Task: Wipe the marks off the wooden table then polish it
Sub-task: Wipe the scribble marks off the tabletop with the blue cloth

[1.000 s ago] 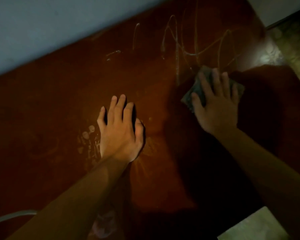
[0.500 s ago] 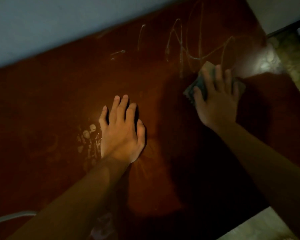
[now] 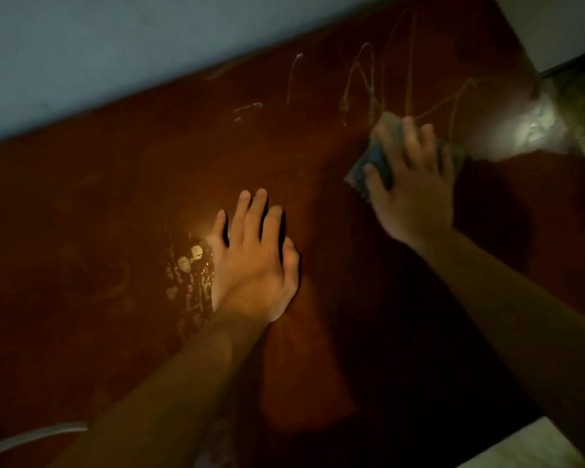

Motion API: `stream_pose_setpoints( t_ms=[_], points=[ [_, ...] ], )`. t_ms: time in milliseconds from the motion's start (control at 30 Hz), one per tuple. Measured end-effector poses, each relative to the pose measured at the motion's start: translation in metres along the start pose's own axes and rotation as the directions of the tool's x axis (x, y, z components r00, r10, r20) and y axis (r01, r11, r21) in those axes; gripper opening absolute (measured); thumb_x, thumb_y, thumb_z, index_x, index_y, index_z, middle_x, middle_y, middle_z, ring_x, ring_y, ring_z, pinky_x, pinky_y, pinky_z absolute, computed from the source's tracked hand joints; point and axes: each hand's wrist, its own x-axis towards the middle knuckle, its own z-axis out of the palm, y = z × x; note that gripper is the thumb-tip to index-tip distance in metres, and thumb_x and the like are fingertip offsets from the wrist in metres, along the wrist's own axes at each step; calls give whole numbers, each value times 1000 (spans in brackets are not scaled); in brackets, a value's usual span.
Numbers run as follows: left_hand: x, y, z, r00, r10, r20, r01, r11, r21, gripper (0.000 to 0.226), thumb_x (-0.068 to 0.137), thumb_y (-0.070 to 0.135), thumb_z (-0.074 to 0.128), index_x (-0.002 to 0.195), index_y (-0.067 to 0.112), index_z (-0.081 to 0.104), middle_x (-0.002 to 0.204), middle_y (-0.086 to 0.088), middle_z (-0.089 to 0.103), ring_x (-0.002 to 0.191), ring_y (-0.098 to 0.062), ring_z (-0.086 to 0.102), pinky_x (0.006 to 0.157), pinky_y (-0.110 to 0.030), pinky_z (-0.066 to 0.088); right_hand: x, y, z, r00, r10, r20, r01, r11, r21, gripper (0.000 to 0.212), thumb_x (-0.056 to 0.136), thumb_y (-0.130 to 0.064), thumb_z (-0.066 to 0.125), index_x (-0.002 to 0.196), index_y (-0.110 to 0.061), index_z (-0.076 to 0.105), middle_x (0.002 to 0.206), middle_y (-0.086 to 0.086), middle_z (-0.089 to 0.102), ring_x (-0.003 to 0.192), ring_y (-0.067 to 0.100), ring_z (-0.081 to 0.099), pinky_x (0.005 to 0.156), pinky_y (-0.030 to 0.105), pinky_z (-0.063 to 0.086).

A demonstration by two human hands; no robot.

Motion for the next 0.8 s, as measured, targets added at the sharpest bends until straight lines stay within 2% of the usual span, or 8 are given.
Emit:
stream_pose_setpoints(
  t_ms=[67,133,267,400,533,667,733,800],
  points=[
    [0,0,1,1000,-4,5,4,1000,11,50,100,33,37,141,7,49,157,-14,37,151,-29,22,121,-52,12,6,1,-1,992,125,-27,-124,992,33,68,101,-59,21,162,-31,17,171,8,9,158,32,2,125,57,3],
    [1,0,1,1000,-6,6,6,1000,16,50,100,34,37,142,8,48,157,-14,37,151,-29,22,121,-51,11,3,-25,1,986,159,-43,-157,986,49,68,102,-57,23,162,-28,19,171,10,10,157,35,4,125,59,5],
    [1,-1,2,1000,-5,-1,5,999,43,51,101,35,35,143,7,46,157,-13,37,151,-28,23,121,-51,13,-23,-92,15,992,-115,-49,114,993,-14,65,102,-54,26,160,-25,27,169,12,20,156,36,13,124,58,10],
    [-1,-1,3,1000,-14,-27,14,999,34,51,101,35,37,141,6,49,156,-13,39,150,-27,25,121,-49,13,-5,-73,16,964,-262,-51,262,965,-8,65,101,-57,27,159,-29,31,168,10,25,155,35,19,123,56,13],
    [0,0,4,999,-19,-50,20,1000,13,49,99,34,43,139,6,51,155,-12,41,149,-27,27,121,-47,11,48,-18,2,997,-63,-52,63,998,11,67,100,-60,24,160,-29,23,170,10,17,156,35,11,123,59,10],
    [3,0,5,996,-27,-83,29,999,27,47,98,34,46,136,7,53,153,-12,44,149,-25,29,121,-47,14,49,-33,1,996,49,-81,-46,998,30,65,103,-55,22,162,-26,21,170,12,14,157,37,8,124,61,9],
    [3,0,5,997,-28,-78,32,998,47,49,98,35,44,137,7,53,153,-12,44,149,-25,29,121,-47,15,37,-60,3,996,-17,-83,19,1000,21,66,104,-53,21,161,-23,24,169,14,17,156,38,11,124,60,8],
    [3,0,5,998,-34,-61,38,998,55,50,98,36,43,137,6,52,153,-12,43,149,-25,29,121,-46,14,23,-81,8,983,-174,-65,174,985,5,65,103,-53,23,161,-23,26,168,14,20,156,37,14,123,57,8]
  ],
)
